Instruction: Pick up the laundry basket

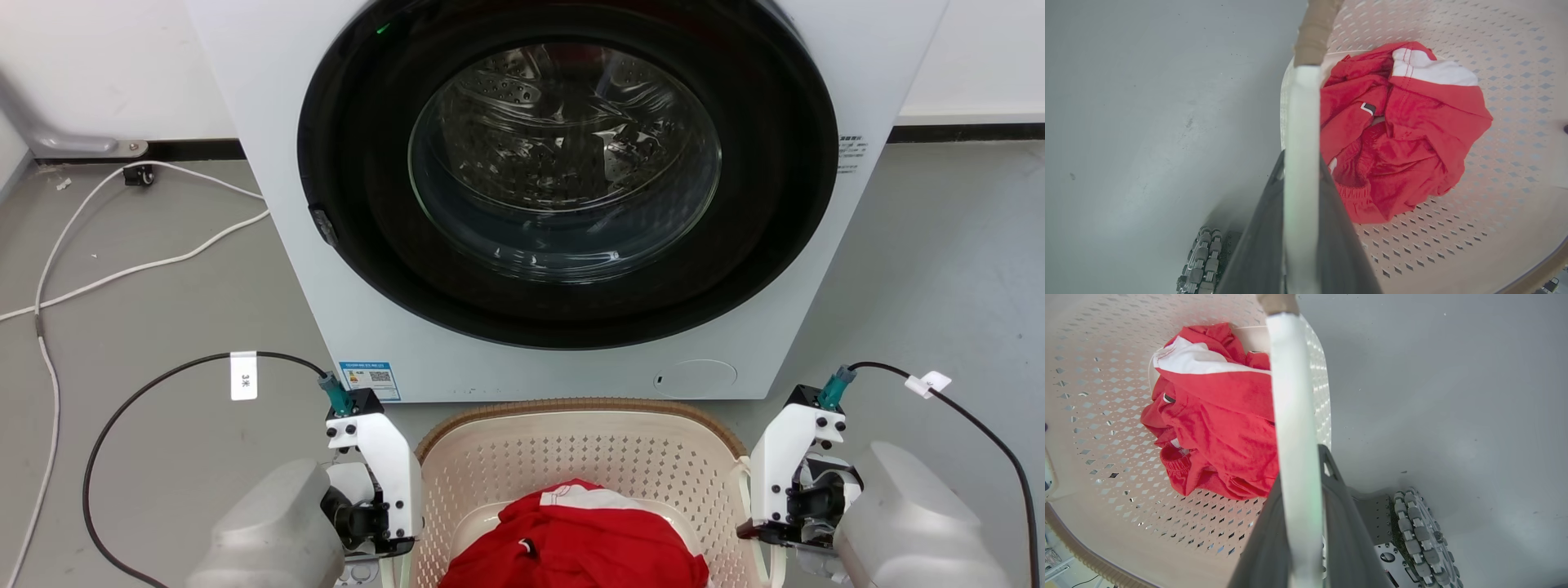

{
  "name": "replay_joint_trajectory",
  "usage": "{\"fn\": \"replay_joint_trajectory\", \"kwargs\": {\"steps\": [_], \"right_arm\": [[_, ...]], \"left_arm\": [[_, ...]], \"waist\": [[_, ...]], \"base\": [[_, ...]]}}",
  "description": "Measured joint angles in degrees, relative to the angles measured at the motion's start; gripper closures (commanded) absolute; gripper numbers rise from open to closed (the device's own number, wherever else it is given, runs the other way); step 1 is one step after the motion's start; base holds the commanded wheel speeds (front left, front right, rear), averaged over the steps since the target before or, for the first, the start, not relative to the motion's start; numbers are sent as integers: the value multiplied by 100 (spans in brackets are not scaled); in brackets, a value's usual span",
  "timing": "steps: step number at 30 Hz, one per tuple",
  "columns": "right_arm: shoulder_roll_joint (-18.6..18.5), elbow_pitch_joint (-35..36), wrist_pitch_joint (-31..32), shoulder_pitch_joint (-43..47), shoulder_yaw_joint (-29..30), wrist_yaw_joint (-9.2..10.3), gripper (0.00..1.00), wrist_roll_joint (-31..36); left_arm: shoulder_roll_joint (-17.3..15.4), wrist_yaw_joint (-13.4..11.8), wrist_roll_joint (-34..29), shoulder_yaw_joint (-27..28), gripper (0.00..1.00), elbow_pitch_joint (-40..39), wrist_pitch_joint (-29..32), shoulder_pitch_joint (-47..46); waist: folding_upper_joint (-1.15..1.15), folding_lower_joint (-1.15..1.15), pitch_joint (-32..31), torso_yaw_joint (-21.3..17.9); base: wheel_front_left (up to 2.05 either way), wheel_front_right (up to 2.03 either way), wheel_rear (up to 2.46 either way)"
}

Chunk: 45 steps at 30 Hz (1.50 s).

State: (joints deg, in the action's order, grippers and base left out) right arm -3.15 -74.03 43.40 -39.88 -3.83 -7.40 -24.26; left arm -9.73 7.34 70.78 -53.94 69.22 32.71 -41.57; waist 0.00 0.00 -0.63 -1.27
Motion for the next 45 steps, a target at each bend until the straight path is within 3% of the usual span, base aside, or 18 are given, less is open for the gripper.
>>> {"fn": "replay_joint_trajectory", "kwargs": {"steps": [45], "right_arm": [[-4, 0, -4, 25, -59, 0, 100, -152]], "left_arm": [[-14, 0, 152, -133, 100, 10, -148, 2]], "waist": [[0, 0, 5, -29]], "base": [[0, 0, 0]]}}
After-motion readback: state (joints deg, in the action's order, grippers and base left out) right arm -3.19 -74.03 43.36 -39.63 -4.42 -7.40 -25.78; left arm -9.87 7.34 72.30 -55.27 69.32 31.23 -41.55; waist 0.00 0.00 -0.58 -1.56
